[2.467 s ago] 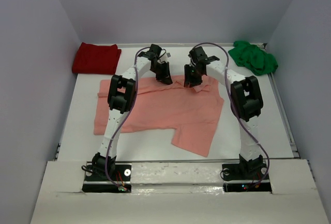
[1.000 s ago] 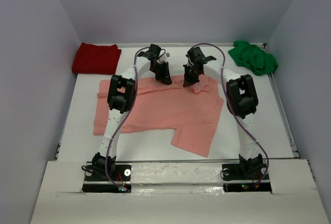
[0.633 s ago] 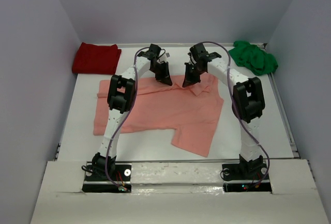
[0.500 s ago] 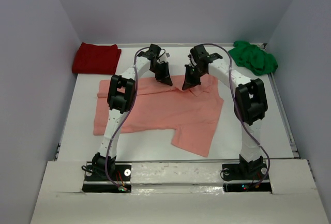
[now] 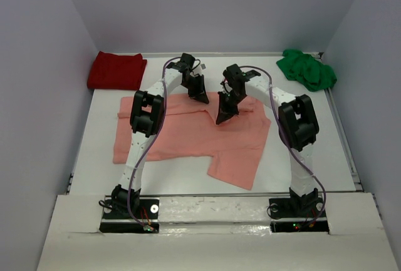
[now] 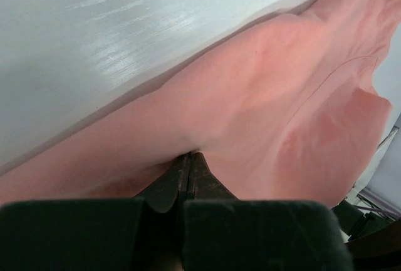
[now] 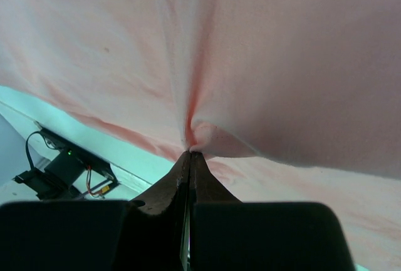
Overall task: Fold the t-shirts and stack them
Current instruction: Fold the flattened tshirt in 1/3 of the way
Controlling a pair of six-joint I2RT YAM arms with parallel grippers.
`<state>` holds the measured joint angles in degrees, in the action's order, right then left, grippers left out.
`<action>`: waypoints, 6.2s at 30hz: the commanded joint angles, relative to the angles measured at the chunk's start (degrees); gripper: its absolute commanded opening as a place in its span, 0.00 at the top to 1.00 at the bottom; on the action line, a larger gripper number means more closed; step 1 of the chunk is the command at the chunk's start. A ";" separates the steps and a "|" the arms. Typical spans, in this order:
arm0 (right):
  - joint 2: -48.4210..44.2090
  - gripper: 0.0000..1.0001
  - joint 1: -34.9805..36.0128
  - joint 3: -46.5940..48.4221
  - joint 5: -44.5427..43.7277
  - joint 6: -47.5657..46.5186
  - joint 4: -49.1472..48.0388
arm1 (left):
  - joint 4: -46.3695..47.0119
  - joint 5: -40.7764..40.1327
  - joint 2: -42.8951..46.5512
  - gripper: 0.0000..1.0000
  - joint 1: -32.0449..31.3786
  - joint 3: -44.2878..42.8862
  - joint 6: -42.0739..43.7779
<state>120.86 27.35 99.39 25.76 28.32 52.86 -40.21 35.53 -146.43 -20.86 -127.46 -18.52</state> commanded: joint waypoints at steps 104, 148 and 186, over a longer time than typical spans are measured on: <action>-11.52 0.44 -24.01 -54.57 3.59 28.99 -96.72 | -5.85 -7.76 -3.86 0.97 4.34 1.25 4.72; -9.59 0.99 -19.53 -48.51 2.63 30.31 -91.54 | -5.94 -7.67 -4.39 0.97 5.30 0.99 4.99; -1.76 0.46 -17.86 -35.06 5.00 31.54 -86.35 | -6.02 -7.76 -4.39 0.97 5.31 1.25 5.16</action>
<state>122.98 9.10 65.89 30.63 61.19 -32.73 -42.63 36.38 -146.45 -16.88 -127.66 -16.40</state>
